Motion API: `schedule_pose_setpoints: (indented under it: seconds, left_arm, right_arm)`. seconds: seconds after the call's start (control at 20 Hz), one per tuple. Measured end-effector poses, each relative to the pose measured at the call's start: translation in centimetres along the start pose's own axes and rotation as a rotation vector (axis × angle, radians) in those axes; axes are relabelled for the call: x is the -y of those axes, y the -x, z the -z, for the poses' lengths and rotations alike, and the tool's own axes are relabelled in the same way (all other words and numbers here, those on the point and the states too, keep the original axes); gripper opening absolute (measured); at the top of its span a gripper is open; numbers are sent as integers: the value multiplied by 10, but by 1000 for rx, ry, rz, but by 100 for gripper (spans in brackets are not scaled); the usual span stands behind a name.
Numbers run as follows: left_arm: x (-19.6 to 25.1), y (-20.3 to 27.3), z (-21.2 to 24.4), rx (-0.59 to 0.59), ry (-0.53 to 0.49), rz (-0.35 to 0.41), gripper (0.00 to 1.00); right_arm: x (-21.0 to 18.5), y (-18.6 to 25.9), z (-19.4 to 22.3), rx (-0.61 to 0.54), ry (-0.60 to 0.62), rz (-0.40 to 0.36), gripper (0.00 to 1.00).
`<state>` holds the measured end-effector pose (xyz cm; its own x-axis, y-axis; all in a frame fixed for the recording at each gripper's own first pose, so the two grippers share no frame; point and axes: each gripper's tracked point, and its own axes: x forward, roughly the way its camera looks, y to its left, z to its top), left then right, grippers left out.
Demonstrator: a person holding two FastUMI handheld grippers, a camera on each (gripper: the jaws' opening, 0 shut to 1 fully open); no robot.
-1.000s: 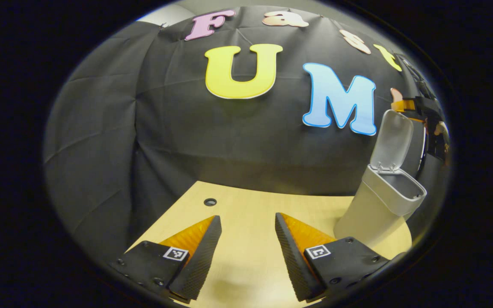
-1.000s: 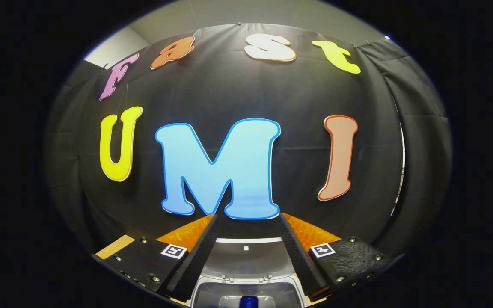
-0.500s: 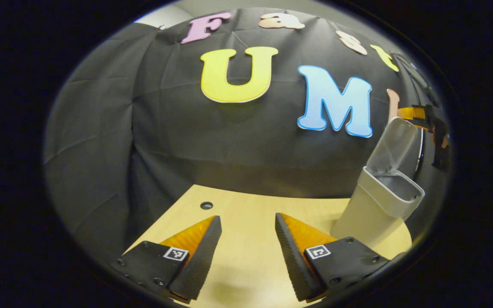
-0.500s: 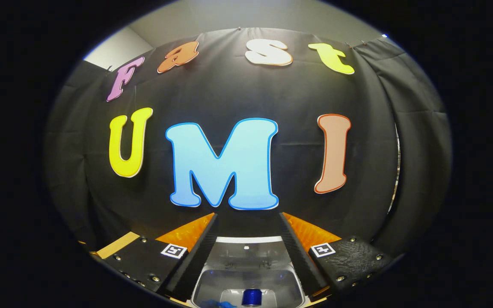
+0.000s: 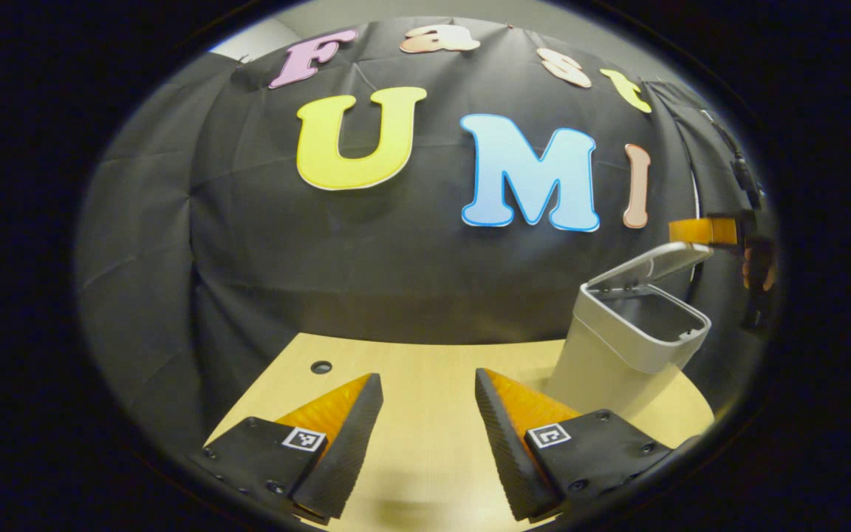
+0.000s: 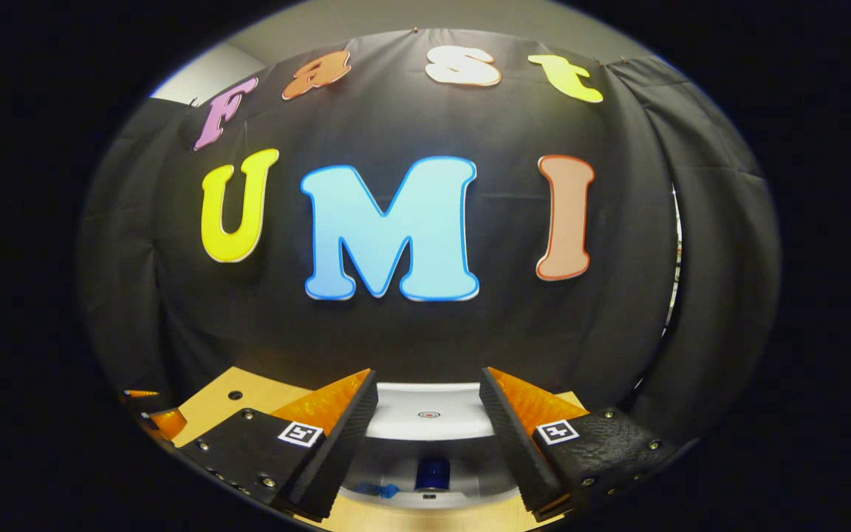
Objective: Press the lid of the desktop garbage bin to open it, pick up the crumpled paper on the desktop and throw it into the bin, then pick up the pop can on the desktop and drop it into the bin, and finally close the garbage bin lid.
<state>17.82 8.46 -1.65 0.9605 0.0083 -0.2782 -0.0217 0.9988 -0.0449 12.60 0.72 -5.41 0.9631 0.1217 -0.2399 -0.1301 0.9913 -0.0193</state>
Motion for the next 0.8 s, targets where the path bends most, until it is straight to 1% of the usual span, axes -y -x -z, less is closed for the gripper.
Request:
schedule_pose_setpoints:
  seconds: [0.2,0.25,0.35,0.4,0.45,0.6,0.8]
  left_arm:
    - [7,0,-2,-1,-2,21,84]
    - [7,1,-2,-2,-1,24,85]
    - [7,1,-2,-2,-2,26,84]
    - [6,1,-2,-3,-3,26,85]
    - [6,1,-2,-4,-3,26,84]
    - [4,0,0,-9,-1,27,85]
    - [5,-2,1,-13,2,31,84]
  right_arm:
    - [0,2,35,-51,-5,2,90]
    - [0,2,41,-62,-9,2,90]
    - [0,3,50,-70,-10,1,90]
    - [-1,2,54,-75,-8,1,90]
    - [-2,1,60,-84,-1,2,90]
    - [-3,-1,78,-115,1,7,90]
    - [-3,0,82,-86,-13,14,90]
